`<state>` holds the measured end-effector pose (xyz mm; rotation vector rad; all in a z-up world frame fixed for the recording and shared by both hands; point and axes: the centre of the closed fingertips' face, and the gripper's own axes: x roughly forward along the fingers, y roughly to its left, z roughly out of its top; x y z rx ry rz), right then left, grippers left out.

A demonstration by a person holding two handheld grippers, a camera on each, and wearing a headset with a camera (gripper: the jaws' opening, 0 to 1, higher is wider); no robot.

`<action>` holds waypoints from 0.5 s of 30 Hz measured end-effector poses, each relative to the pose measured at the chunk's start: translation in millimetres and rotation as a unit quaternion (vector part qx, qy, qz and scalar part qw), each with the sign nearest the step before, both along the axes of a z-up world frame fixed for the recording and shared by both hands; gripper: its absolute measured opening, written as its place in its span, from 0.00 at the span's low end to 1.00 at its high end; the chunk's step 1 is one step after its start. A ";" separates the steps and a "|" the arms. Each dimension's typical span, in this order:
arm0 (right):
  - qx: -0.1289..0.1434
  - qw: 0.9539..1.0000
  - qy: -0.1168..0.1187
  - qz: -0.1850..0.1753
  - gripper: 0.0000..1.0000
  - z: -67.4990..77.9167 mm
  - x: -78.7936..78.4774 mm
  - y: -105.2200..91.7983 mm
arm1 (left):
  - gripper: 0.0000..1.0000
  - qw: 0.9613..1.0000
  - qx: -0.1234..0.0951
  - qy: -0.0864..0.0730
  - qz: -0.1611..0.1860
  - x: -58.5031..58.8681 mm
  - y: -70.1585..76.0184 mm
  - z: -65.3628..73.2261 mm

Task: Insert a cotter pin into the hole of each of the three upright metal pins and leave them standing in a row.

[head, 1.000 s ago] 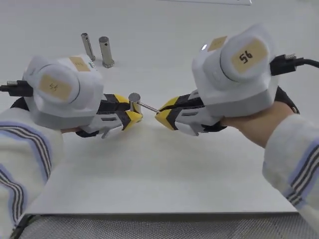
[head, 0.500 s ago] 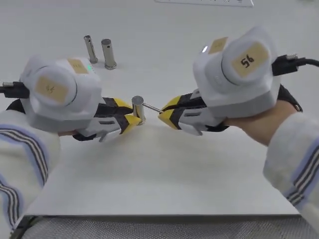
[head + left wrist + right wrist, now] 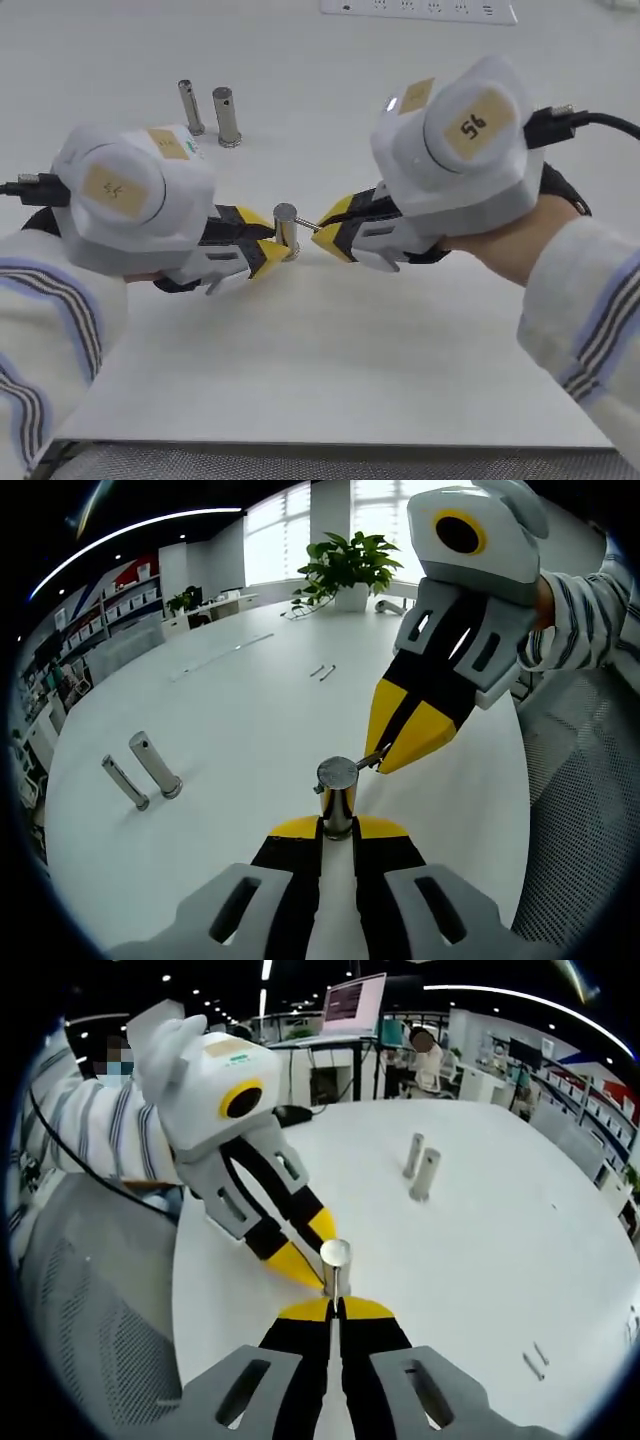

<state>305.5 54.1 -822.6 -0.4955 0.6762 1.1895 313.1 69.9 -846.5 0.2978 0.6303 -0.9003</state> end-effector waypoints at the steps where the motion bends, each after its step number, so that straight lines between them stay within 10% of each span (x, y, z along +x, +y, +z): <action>1: 0.001 1.000 0.000 0.000 0.03 0.0 0.2 0.4 | 0.10 1.000 -0.001 0.000 0.000 -0.3 -0.6 0.0; 15: 0.009 1.000 0.003 0.006 0.04 -0.1 3.6 3.1 | 0.09 1.000 -0.002 0.000 0.001 -1.3 -4.9 0.4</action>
